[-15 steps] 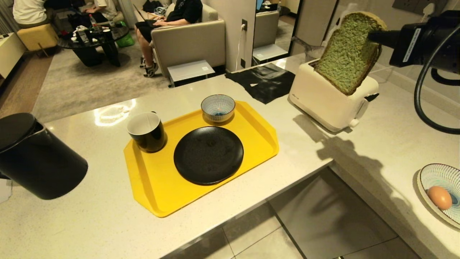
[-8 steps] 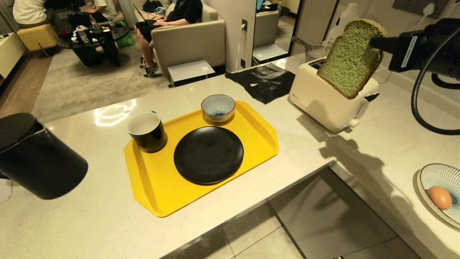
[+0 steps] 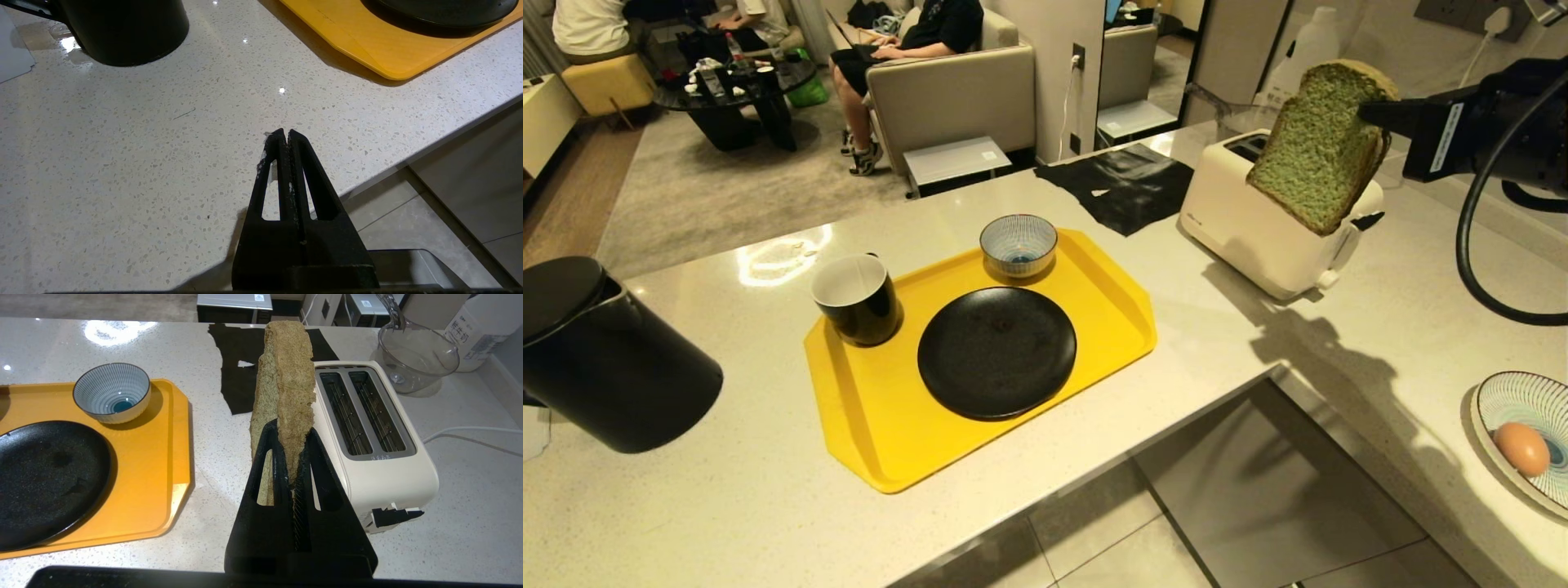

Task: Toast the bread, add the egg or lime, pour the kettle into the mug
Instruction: Put the baked bread on a plate

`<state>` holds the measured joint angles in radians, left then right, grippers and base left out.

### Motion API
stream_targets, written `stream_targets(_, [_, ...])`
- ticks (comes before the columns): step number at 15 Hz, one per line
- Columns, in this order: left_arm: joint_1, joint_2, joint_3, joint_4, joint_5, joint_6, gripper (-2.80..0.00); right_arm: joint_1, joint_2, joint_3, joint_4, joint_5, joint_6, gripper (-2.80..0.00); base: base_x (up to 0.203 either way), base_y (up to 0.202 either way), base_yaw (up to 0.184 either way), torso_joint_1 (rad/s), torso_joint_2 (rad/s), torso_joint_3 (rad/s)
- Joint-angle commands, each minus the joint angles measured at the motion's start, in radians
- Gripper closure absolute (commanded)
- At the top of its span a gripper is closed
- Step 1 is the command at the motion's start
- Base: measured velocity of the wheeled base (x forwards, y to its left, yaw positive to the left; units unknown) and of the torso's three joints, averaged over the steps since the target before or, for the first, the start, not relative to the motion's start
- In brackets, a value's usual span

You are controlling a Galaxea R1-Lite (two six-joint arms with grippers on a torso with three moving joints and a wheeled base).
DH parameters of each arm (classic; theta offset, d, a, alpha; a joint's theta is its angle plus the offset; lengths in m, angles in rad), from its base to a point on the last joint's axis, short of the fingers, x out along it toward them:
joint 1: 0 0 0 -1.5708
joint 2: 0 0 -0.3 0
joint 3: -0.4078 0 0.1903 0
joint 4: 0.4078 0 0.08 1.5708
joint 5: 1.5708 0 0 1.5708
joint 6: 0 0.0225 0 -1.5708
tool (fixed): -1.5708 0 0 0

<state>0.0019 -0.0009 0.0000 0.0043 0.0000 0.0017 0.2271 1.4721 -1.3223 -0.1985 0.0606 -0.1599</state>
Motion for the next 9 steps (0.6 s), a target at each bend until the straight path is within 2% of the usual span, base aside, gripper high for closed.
stream_targets(1, [0.0,0.001,0.0,0.0,0.0,0.0,0.0,0.0,0.0,0.0,-0.002,0.005,-0.001,0.0,0.0,0.0,0.0,0.0,0.0,0.0])
stream_targets(9, [0.001,0.001,0.0,0.0,0.0,0.0,0.0,0.0,-0.015,0.009,-0.001,0.011,0.0,0.0,0.0,0.0,0.0,0.0,0.0,0.0])
